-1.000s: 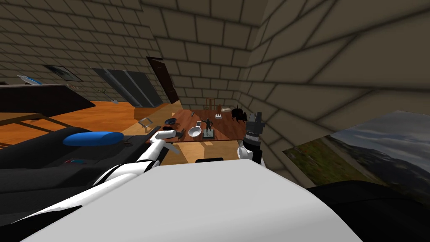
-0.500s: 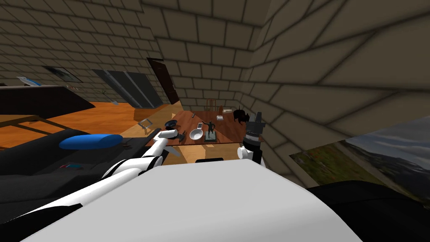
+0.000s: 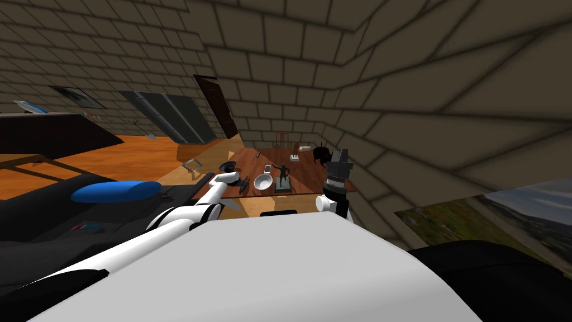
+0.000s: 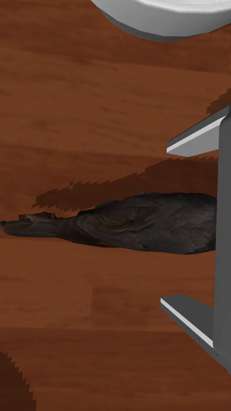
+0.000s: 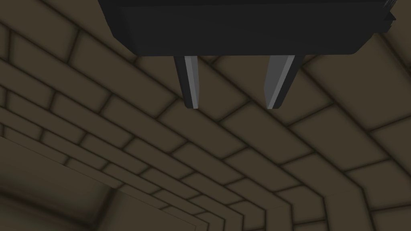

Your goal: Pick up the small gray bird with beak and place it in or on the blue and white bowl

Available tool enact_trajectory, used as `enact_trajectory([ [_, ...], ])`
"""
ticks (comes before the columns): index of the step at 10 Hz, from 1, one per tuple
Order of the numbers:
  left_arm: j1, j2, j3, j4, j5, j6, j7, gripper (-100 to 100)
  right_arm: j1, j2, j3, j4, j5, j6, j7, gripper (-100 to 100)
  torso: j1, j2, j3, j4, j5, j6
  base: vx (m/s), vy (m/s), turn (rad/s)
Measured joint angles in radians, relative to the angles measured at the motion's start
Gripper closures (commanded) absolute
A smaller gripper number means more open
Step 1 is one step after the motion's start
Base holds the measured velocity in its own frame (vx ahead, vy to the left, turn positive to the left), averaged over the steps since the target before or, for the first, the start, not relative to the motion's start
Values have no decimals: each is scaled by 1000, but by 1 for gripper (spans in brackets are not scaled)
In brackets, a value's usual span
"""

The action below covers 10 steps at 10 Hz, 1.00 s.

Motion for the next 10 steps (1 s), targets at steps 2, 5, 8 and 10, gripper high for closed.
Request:
enact_trajectory([
  [2,-21,-12,0,50,2,2,9,0,0,0,0,0,0,0,0,0,-2,2,1,0,0,0,26,22,-4],
  [5,-13,-22,6,73,-1,-29,-5,-100,0,0,0,0,0,0,0,0,-4,2,1,0,-1,0,62,-1,26],
  [8,-3,-27,11,83,-1,-51,-18,100,0,0,0,0,0,0,0,0,-5,4,3,1,-1,0,12,-2,1],
  [10,-3,-27,11,83,-1,-51,-18,100,0,0,0,0,0,0,0,0,-4,5,3,1,-1,0,0,0,0],
])
